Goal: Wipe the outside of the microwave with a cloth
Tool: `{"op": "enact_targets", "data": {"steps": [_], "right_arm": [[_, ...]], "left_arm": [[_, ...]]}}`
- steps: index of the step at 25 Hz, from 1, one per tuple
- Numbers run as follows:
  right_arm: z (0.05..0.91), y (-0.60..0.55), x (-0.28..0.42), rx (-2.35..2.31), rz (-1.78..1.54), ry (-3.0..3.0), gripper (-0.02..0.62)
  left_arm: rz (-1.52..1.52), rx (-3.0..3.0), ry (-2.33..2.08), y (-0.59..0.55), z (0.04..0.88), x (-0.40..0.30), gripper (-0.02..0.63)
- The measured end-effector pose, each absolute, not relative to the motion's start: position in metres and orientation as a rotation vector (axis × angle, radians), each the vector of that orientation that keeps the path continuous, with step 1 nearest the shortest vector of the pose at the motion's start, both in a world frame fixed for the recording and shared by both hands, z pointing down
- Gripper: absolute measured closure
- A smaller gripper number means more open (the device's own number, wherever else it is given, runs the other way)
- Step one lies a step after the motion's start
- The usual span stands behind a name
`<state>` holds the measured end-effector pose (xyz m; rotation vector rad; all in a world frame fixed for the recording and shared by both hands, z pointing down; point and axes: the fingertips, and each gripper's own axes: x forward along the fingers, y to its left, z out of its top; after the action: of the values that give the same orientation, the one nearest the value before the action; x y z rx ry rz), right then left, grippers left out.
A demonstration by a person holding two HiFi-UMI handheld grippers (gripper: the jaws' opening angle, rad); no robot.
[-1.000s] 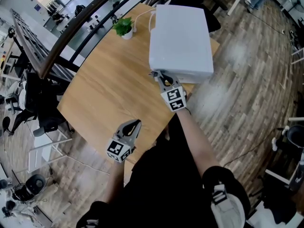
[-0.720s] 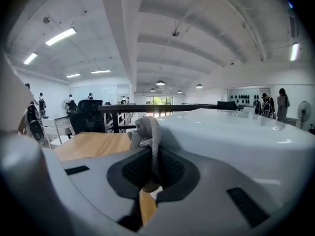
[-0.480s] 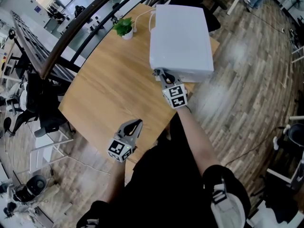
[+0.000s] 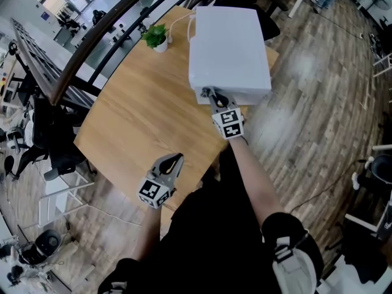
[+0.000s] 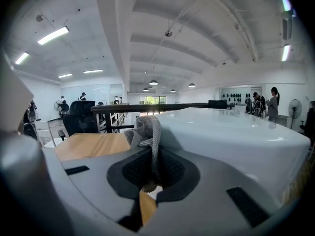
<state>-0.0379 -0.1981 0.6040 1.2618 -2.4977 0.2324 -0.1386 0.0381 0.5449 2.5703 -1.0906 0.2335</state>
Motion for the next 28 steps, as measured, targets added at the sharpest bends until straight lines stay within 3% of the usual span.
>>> {"op": "enact_targets", "data": {"steps": [28], "right_arm": [[0.603,-0.197,0.066,1.416,0.237,-2.382,0.578]], "left_arm": [[0.222,2.618,-1.007,0.026,0.54,-0.1,0.595]]}}
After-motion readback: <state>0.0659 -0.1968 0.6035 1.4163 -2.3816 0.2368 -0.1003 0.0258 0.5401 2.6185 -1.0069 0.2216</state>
